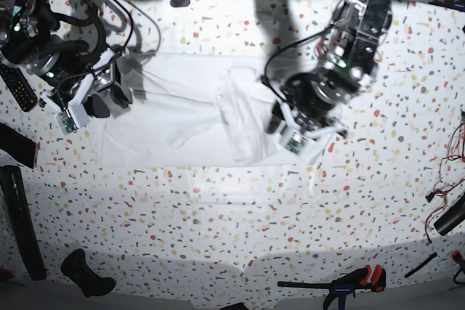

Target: Fold the T-shirt properly

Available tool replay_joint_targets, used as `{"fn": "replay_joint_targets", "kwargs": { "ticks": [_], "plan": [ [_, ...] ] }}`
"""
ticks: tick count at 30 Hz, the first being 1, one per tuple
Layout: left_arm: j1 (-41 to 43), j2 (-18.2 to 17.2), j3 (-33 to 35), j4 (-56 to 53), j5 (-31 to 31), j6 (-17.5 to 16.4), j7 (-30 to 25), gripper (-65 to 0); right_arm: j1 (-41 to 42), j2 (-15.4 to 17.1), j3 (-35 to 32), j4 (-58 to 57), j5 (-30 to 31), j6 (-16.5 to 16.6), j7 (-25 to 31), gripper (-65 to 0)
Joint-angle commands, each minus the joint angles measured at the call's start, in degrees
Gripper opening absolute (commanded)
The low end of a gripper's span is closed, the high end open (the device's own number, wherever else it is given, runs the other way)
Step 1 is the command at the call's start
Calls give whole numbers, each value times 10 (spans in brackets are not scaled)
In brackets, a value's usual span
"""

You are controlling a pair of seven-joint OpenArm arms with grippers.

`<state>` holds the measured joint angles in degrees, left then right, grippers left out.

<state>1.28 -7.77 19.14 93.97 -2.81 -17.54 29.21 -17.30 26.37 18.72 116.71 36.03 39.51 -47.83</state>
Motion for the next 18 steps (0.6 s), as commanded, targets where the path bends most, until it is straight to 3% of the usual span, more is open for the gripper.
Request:
{"fn": "replay_joint_targets", "kwargs": {
  "ticks": [1, 4, 9, 14, 18],
  "plan": [
    [-12, 2, 7, -9, 4, 2, -46, -496, 5, 8, 4, 10, 7, 5, 15, -355],
    [-35, 5, 24, -82, 49, 13, -99, -496, 4, 8, 4, 10, 7, 5, 15, -355],
    [-113, 2, 21, -242, 50, 97, -109, -496, 5, 8, 4, 10, 7, 5, 15, -355],
    [-177, -2, 19, -356, 47, 101, -99, -496, 5, 8, 4, 10, 7, 5, 15, -355],
    [-185, 1, 19, -336, 15, 103, -62, -495, 5, 8, 4, 10, 6, 5, 15, -355]
  ]
}}
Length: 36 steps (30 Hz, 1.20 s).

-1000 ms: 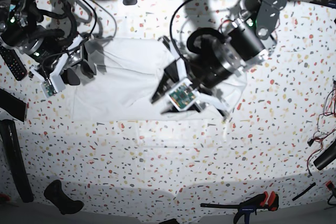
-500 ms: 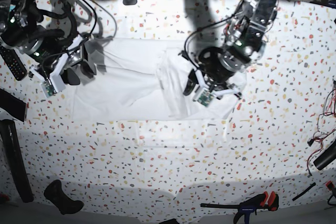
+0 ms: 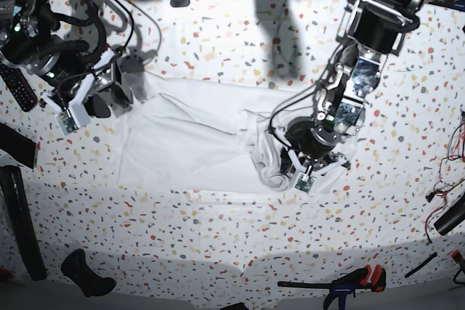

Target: Fold the T-shirt properly

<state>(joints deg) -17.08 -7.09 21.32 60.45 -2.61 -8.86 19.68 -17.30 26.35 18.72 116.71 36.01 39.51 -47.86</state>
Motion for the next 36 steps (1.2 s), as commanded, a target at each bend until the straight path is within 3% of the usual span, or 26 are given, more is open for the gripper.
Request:
{"fn": "replay_joint_targets", "kwargs": {
  "ticks": [1, 10, 14, 22, 32, 36],
  "plan": [
    [1, -5, -3, 14, 3, 16, 40, -495, 5, 8, 4, 10, 7, 5, 16, -355],
    [17, -4, -3, 252, -37, 12, 120, -495, 5, 8, 4, 10, 6, 5, 16, -331],
    [17, -4, -3, 300, -39, 11, 87, -495, 5, 8, 4, 10, 6, 5, 24, -331],
    [9, -2, -3, 164, -20, 12, -9, -495, 5, 8, 4, 10, 7, 5, 31, -332],
    [-24, 124, -3, -39, -12, 12, -78, -495, 5, 8, 4, 10, 6, 5, 37, -334],
    [-18, 149, -3, -63, 28, 12, -78, -495, 5, 8, 4, 10, -5, 5, 35, -334]
  ]
}}
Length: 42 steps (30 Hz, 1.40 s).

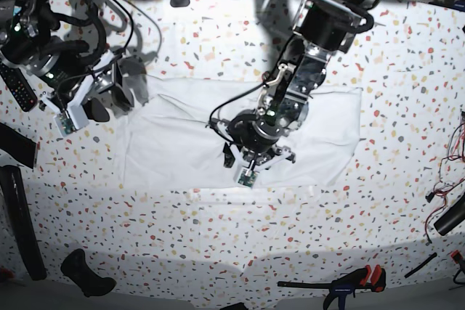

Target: Fold the T-shirt properly

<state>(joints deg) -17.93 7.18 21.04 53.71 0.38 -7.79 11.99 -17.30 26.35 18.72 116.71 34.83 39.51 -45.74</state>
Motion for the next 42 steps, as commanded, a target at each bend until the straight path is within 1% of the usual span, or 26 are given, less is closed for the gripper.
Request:
{"fn": "replay_joint_targets", "kwargs": {
  "ticks": [1, 7, 10, 12, 13, 14, 16, 18, 19, 22, 23, 24, 26, 28, 29, 30, 33, 36, 38, 40, 42],
  "plan": [
    [-9, 6, 0, 5, -4, 1, -2, -495, 5, 8, 4, 10, 2, 5, 13, -334],
    [-11, 4, 0, 11, -6, 1, -4, -495, 8, 8, 4, 10, -2, 5, 23, -333],
    [-13, 4, 0, 47, -28, 1, 26, -495, 27, 8, 4, 10, -2, 5, 24, -333],
    [-12, 4, 0, 94, -48, -1, 53, -495, 47, 8, 4, 10, -1, 5, 22, -333],
    [-13, 4, 0, 122, -50, -7, 70, -495, 57, 8, 4, 10, -1, 5, 19, -330],
    [-13, 4, 0, 151, -49, -13, 83, -495, 65, 8, 4, 10, -1, 5, 14, -313],
    [-13, 4, 0, 212, -49, -19, 115, -495, 73, 8, 4, 10, 0, 5, 6, -252],
    [-13, 4, 0, 270, -49, -21, 145, -478, 71, 8, 4, 10, 1, 5, 3, -191],
    [-13, 4, 0, 296, -49, -21, 159, -460, 70, 8, 4, 10, 1, 5, 2, -181],
    [-13, 4, 0, 355, -38, -21, 200, -388, 67, 8, 4, 10, 1, 1, 2, -181],
    [-13, 4, 0, 368, -23, -28, 217, -365, 69, 8, 4, 10, 1, -6, 0, -181],
    [-13, 4, 0, 376, -8, -37, 235, -347, 74, 8, 4, 10, -5, -21, -18, -182],
    [-13, 4, 0, 379, 26, -44, 271, -327, 89, 8, 4, 6, -53, -73, -49, -184],
    [-10, -4, 0, 379, 41, -44, 295, -325, 107, 8, 5, -10, -102, -125, -54, -184],
    [-9, -11, 0, 379, 41, -44, 303, -325, 119, 8, 6, -26, -106, -143, -62, -184],
    [-8, -19, 0, 379, 41, -44, 312, -325, 133, 8, 7, -47, -104, -150, -72, -184],
    [-6, -50, 0, 379, 42, -44, 337, -325, 183, 8, 7, -136, -77, -151, -98, -184],
    [-2, -90, 0, 379, 47, -44, 336, -325, 237, 8, 7, -251, -33, -146, -113, -184],
    [0, -118, 0, 379, 57, -42, 336, -325, 269, 8, 7, -327, 2, -124, -115, -184],
    [2, -145, 0, 379, 56, -35, 337, -325, 295, 8, 7, -399, 37, -88, -115, -184],
    [7, -170, 0, 379, 56, -20, 336, -325, 317, 8, 7, -464, 49, -44, -115, -184]
  ]
}}
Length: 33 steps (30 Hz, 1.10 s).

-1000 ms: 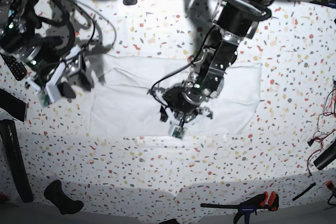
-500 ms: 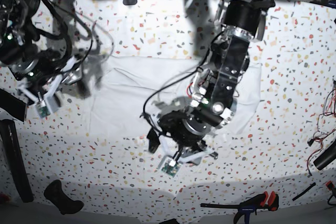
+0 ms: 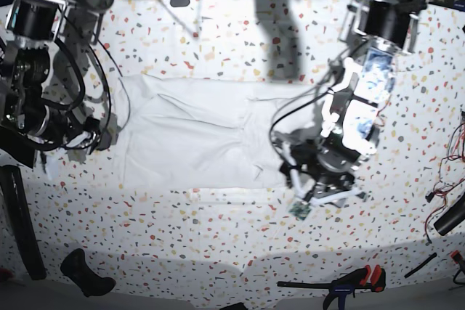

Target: Fold the T-shirt properly

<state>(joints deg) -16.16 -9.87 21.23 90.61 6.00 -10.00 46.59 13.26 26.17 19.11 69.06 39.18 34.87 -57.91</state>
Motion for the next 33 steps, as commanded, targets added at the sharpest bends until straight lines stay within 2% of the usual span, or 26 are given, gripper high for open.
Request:
{"fn": "replay_joint_targets", "kwargs": {
  "ticks": [1, 2, 4, 9, 13, 16, 20, 25, 29, 31, 33],
  "plan": [
    [-6, -10, -2, 10, 0, 8, -10, -325, 21, 10, 3, -17, 5, 23, 7, -184],
    [0, -21, -2, 10, 0, 16, -14, -325, 28, 10, 3, -46, 5, 40, 6, -184],
    [12, -39, -2, 10, 0, 33, -21, -325, 36, 10, 3, -93, 10, 51, 4, -184],
    [39, -73, -2, 10, 1, 72, -36, -325, 37, 9, 3, -146, 85, 51, -36, -184],
    [57, -86, -2, 10, 3, 80, -38, -325, 37, 9, 3, -146, 125, 51, -67, -184],
    [70, -90, -2, 10, 16, 86, -37, -325, 37, 6, 3, -146, 120, 51, -67, -184],
    [88, -90, -2, 10, 32, 118, -16, -325, 37, -14, 3, -146, 107, 51, -67, -184],
    [104, -90, -2, 10, 51, 120, -21, -325, 37, -50, 3, -145, 90, 51, -69, -184],
    [104, -90, -2, 10, 51, 120, -28, -325, 37, -66, 3, -145, 90, 51, -70, -185],
    [104, -90, -2, 10, 49, 120, -29, -325, 37, -66, 3, -145, 90, 51, -70, -212],
    [104, -90, -2, 10, 49, 120, -30, -325, 37, -65, 3, -145, 90, 51, -70, -298]
  ]
}}
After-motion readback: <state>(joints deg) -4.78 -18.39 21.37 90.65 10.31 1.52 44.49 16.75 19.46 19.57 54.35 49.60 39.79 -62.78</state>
